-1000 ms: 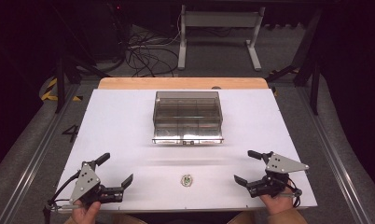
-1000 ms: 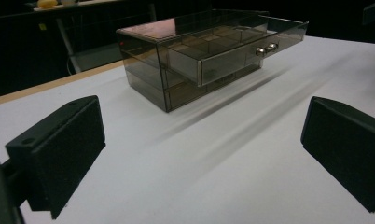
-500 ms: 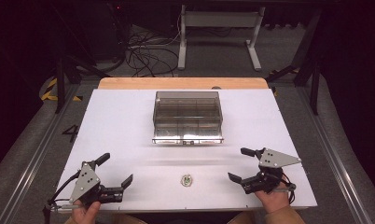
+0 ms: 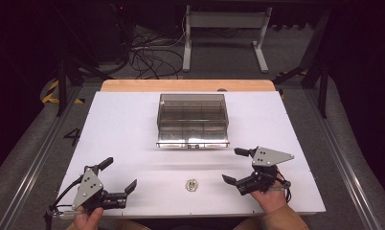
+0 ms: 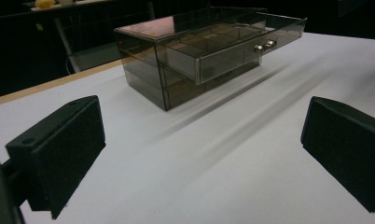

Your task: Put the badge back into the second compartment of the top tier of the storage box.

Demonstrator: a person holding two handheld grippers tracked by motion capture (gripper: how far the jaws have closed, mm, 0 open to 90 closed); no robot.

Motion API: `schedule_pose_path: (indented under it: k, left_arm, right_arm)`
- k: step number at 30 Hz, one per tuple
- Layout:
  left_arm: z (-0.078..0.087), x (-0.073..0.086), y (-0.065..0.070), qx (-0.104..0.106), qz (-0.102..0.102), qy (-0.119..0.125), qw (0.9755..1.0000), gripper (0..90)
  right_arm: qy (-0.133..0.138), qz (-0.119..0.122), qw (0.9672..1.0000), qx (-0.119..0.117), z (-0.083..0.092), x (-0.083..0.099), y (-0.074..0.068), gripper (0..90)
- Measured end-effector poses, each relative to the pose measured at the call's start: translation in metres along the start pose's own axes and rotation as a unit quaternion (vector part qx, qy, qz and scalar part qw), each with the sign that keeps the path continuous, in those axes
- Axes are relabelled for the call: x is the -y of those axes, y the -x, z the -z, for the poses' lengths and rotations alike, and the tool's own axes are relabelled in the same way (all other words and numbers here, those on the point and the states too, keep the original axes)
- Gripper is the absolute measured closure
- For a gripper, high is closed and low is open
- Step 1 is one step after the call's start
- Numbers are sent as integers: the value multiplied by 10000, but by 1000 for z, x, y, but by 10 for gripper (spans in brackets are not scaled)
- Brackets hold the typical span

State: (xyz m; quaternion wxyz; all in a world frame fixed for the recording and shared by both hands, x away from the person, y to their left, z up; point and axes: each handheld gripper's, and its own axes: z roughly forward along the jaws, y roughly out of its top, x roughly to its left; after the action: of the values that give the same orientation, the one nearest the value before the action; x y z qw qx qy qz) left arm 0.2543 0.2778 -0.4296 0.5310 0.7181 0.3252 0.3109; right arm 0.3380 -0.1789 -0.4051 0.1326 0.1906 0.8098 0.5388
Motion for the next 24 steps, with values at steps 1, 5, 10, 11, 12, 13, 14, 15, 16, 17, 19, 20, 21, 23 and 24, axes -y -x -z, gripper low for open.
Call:
schedule_pose_path:
  k: [1, 5, 10, 11, 12, 13, 14, 15, 16, 17, 19, 20, 21, 23, 24]
  left_arm:
    - [0, 0, 0, 3, -6, -10, 10000, 5]
    - [0, 0, 0, 12, 8, -2, 10000, 5]
    - [0, 0, -1, 17, 11, -7, 10000, 5]
    - [0, 0, -1, 18, 14, -7, 10000, 5]
    - [0, 0, -1, 24, 11, -8, 10000, 5]
    - [0, 0, -1, 23, 11, -9, 10000, 5]
    - [0, 0, -1, 27, 10, -8, 10000, 5]
    - [0, 0, 0, 21, 11, -10, 10000, 5]
    - [-1, 0, 0, 22, 11, -4, 10000, 5]
    - [-1, 0, 0, 30, 7, -7, 10000, 5]
    - [-1, 0, 0, 27, 4, -12, 10000, 7]
    - [-1, 0, 0, 24, 9, -6, 10000, 7]
    - [-1, 0, -1, 25, 4, -15, 10000, 7]
    - [-1, 1, -1, 29, 17, -15, 10000, 7]
    - [-1, 1, -1, 31, 22, -16, 10000, 7]
  right_arm:
    - [-6, 19, 10000, -19, -2, -1, 0, 42]
    - [-23, 71, 9999, -137, -8, -5, -2, 43]
    - [-90, 139, 9996, -209, -15, -10, -4, 41]
    - [-101, 148, 9996, -228, -16, -11, -4, 38]
    - [-110, 153, 9996, -225, -18, -12, -5, 36]
    - [-114, 164, 9995, -236, -19, -12, -5, 36]
    - [-117, 165, 9995, -252, -20, -13, -6, 36]
    - [-124, 151, 9995, -261, -21, -14, -6, 36]
    - [-148, 150, 9995, -255, -22, -15, -7, 36]
    - [-191, 149, 9994, -247, -24, -16, -7, 36]
    - [-222, 143, 9993, -254, -27, -17, -8, 36]
    - [-239, 137, 9993, -261, -28, -18, -9, 36]
    - [-249, 126, 9992, -281, -30, -19, -9, 36]
    - [-258, 102, 9991, -327, -33, -21, -10, 37]
    - [-253, 94, 9990, -344, -34, -22, -10, 37]
